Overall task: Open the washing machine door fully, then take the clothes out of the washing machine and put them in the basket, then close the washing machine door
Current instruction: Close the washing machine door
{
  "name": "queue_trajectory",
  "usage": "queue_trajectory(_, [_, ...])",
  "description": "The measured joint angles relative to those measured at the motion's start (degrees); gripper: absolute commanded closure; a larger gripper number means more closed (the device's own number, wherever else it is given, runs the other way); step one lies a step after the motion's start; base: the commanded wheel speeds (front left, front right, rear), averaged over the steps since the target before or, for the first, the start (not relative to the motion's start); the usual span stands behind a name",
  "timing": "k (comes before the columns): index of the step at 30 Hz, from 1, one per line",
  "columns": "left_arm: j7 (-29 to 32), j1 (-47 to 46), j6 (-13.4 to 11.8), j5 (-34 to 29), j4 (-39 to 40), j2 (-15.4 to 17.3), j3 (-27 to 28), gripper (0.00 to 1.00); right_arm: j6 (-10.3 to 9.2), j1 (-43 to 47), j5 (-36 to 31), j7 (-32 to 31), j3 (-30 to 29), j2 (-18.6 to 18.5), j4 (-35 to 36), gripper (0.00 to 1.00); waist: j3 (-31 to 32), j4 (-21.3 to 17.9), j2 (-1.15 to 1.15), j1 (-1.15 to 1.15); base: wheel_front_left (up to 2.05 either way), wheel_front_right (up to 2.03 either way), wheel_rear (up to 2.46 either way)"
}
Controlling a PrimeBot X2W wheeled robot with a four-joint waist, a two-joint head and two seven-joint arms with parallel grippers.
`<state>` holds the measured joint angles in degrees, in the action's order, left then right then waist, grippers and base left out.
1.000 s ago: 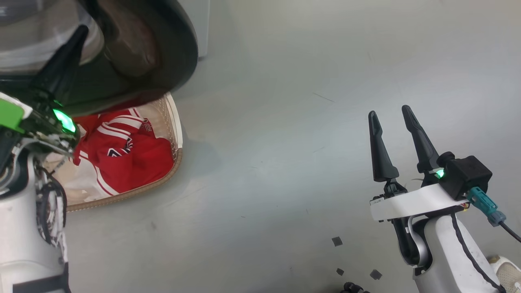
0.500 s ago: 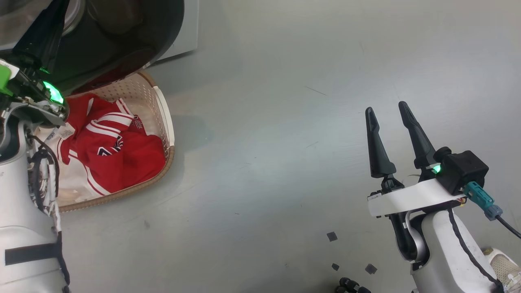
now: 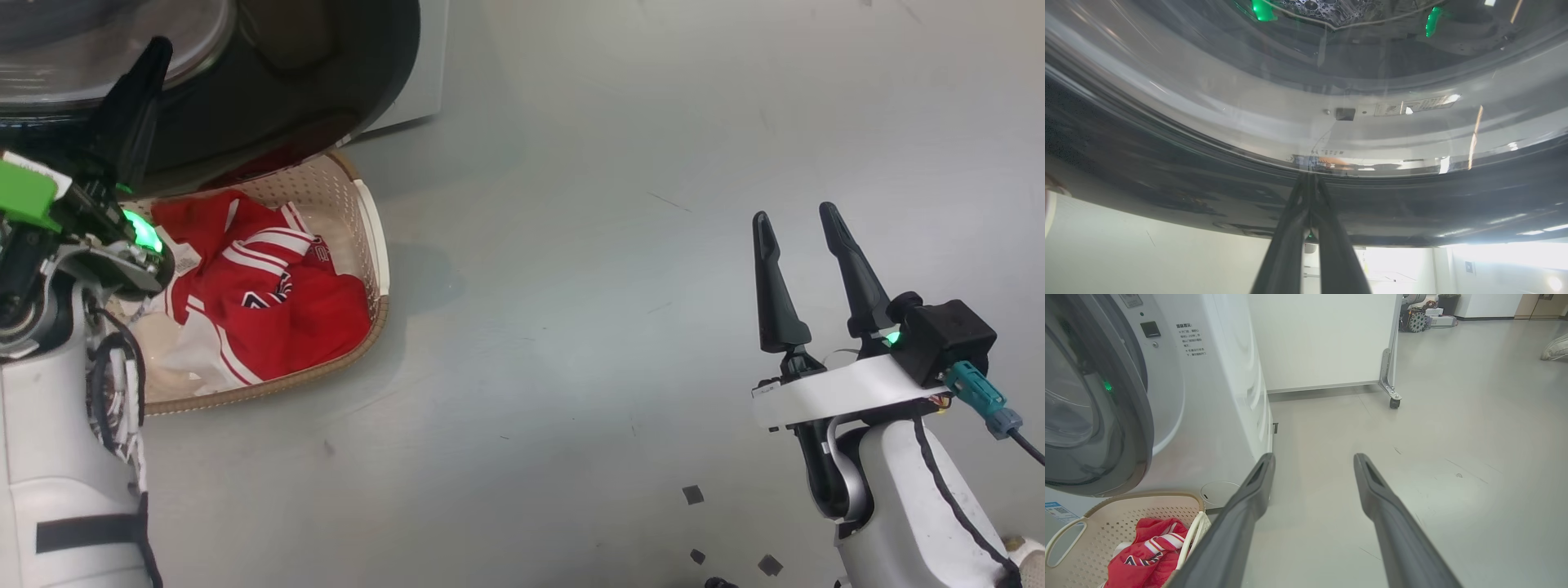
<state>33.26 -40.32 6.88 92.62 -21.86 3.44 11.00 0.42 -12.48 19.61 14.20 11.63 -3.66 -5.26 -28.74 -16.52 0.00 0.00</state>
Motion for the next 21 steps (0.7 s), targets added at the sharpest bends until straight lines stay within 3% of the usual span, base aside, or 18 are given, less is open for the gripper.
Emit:
queue_trajectory(12, [-0.57,10.26,0.00,3.47,5.98,-1.58,2.21,1.00,-0.08,0.57,-1.16,0.01,-2.72,-2.50,-1.20,0.00,4.13,5.31,0.00,0.00,0.00,0.00,0.00])
queue_trajectory(13, [-0.59,11.02,0.01,3.69,6.51,-1.68,2.31,0.89,-0.08,0.79,-1.16,0.01,-2.78,-2.63,-1.32,0.00,4.54,5.83,0.00,0.00,0.00,0.00,0.00])
queue_trajectory(14, [-0.55,11.98,0.01,3.70,7.31,-1.72,2.24,0.65,-0.08,1.13,-1.18,0.01,-2.87,-2.71,-1.43,0.00,4.98,6.38,0.00,0.00,0.00,0.00,0.00])
queue_trajectory(15, [-0.46,12.92,0.01,3.90,7.93,-1.77,2.04,0.15,-0.08,1.46,-1.18,0.04,-2.94,-2.79,-1.62,0.00,5.42,6.91,0.00,0.00,0.00,0.00,0.00])
queue_trajectory(16, [-0.45,13.87,0.01,4.56,8.42,-1.83,1.89,0.00,-0.14,1.79,-1.18,0.07,-3.07,-2.82,-1.75,0.00,5.87,7.43,0.00,0.00,0.00,0.00,0.00])
queue_trajectory(21, [-1.57,17.42,0.01,4.98,10.83,-2.09,1.90,0.00,-0.15,2.97,-1.18,0.08,-3.41,-3.20,-2.30,0.00,7.80,9.48,0.00,0.00,0.00,0.00,0.00])
